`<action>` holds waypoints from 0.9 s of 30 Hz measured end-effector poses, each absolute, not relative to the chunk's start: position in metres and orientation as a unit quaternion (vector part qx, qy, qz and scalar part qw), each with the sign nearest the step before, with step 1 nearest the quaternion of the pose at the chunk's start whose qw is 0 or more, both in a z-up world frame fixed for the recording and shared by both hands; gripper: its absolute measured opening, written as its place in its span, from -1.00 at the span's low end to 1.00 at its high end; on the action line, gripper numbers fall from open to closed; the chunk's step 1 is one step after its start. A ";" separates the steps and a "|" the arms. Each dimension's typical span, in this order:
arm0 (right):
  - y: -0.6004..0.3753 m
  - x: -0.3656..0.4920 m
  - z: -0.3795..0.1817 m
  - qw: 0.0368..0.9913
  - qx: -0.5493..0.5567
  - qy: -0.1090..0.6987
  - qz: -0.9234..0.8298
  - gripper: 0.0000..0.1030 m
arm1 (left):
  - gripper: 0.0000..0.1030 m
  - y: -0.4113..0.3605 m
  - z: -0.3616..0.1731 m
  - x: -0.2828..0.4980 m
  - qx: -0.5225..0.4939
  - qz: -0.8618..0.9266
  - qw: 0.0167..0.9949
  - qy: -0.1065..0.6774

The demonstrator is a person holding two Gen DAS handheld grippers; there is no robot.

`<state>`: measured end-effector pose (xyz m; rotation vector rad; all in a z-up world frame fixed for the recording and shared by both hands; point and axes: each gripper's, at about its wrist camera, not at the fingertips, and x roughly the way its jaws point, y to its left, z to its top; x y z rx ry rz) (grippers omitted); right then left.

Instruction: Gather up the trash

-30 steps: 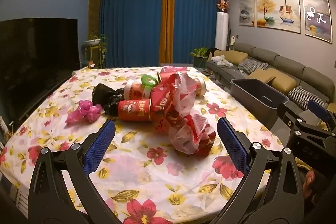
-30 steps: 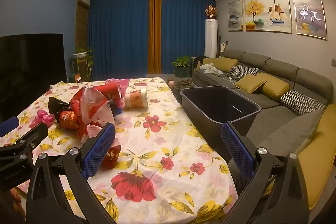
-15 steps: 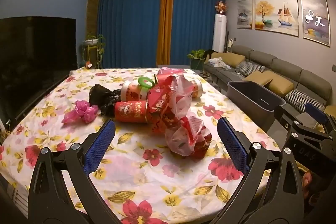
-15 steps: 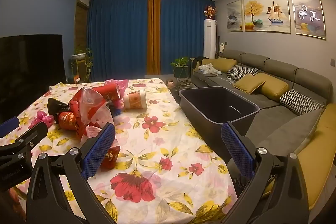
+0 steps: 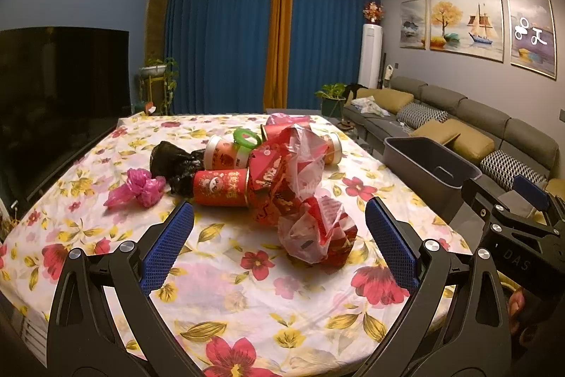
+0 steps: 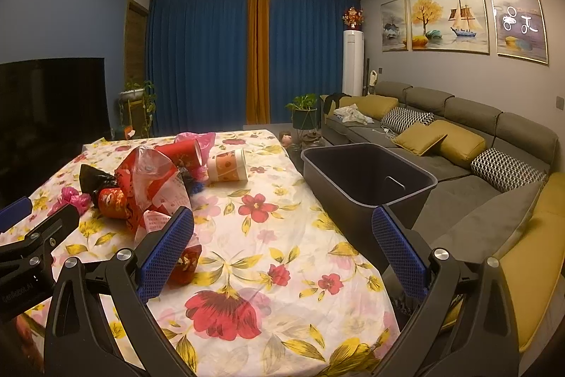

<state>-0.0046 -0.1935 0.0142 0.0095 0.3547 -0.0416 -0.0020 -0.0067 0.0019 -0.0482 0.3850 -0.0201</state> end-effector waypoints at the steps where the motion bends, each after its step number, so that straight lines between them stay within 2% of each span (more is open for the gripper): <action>1: -0.193 -0.004 0.014 0.984 0.005 0.176 -0.021 0.90 | 0.86 -0.007 0.002 -0.002 -0.024 -0.010 0.981 0.191; 27: -0.193 -0.003 0.013 0.984 0.007 0.178 -0.016 0.90 | 0.86 -0.007 0.001 0.000 -0.025 -0.010 0.980 0.195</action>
